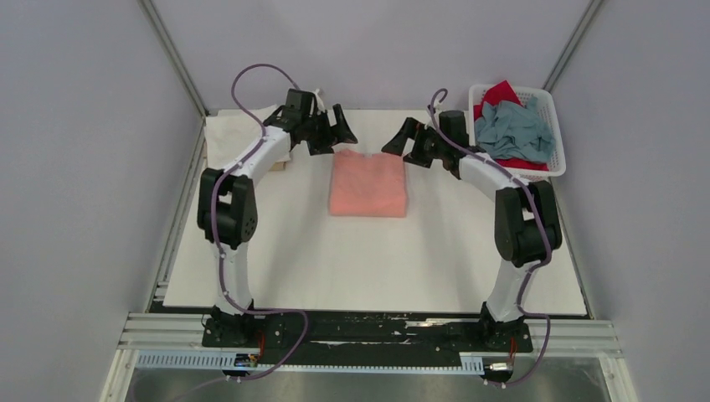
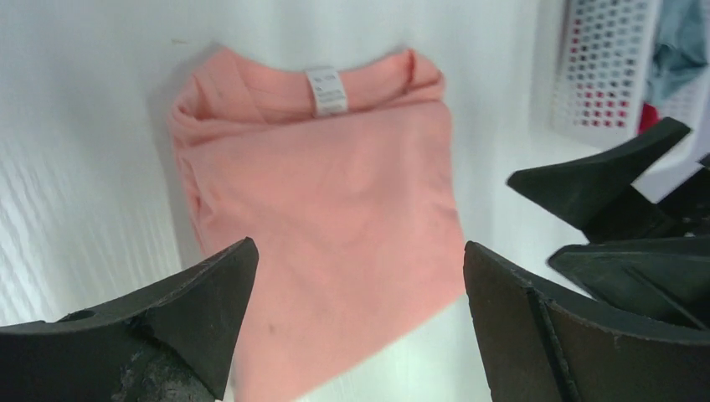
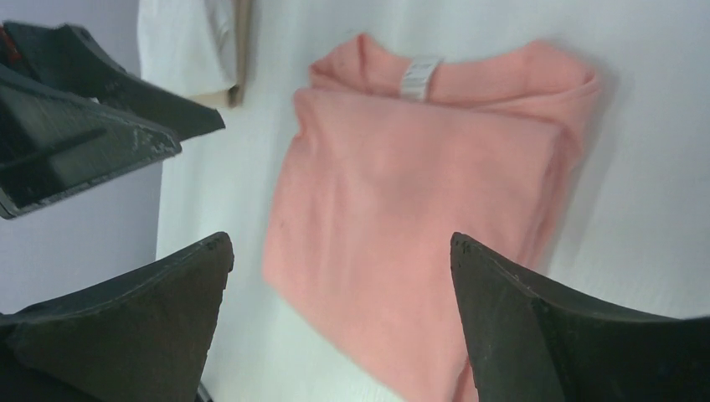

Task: Fold and stack the t-shirts
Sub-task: Smooth out wrinkles on the folded tshirt, then put the neatly folded tshirt into the corner of the board with the left arm

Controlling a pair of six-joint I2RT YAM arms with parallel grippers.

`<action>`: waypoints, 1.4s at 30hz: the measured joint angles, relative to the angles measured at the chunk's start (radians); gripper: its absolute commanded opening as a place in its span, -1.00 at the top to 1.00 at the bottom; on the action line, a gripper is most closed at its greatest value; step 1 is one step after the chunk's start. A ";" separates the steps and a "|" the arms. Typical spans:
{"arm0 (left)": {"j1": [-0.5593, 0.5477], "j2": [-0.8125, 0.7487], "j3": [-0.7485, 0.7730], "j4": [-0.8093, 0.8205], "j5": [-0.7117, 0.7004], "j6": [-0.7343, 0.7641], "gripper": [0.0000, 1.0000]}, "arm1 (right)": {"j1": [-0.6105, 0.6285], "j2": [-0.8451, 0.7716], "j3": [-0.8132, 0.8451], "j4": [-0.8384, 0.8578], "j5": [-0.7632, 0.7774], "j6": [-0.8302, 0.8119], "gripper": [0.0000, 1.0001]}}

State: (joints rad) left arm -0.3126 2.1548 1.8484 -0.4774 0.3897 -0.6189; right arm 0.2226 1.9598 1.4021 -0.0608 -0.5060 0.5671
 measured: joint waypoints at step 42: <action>-0.013 -0.318 -0.572 0.158 -0.129 -0.014 -0.86 | 0.015 -0.732 -0.674 -0.036 0.324 -0.014 -1.00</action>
State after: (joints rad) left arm -0.3256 1.8366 1.2766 -0.3199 0.2611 -0.6334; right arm 0.2375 1.2274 0.7277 -0.0971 -0.1822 0.5529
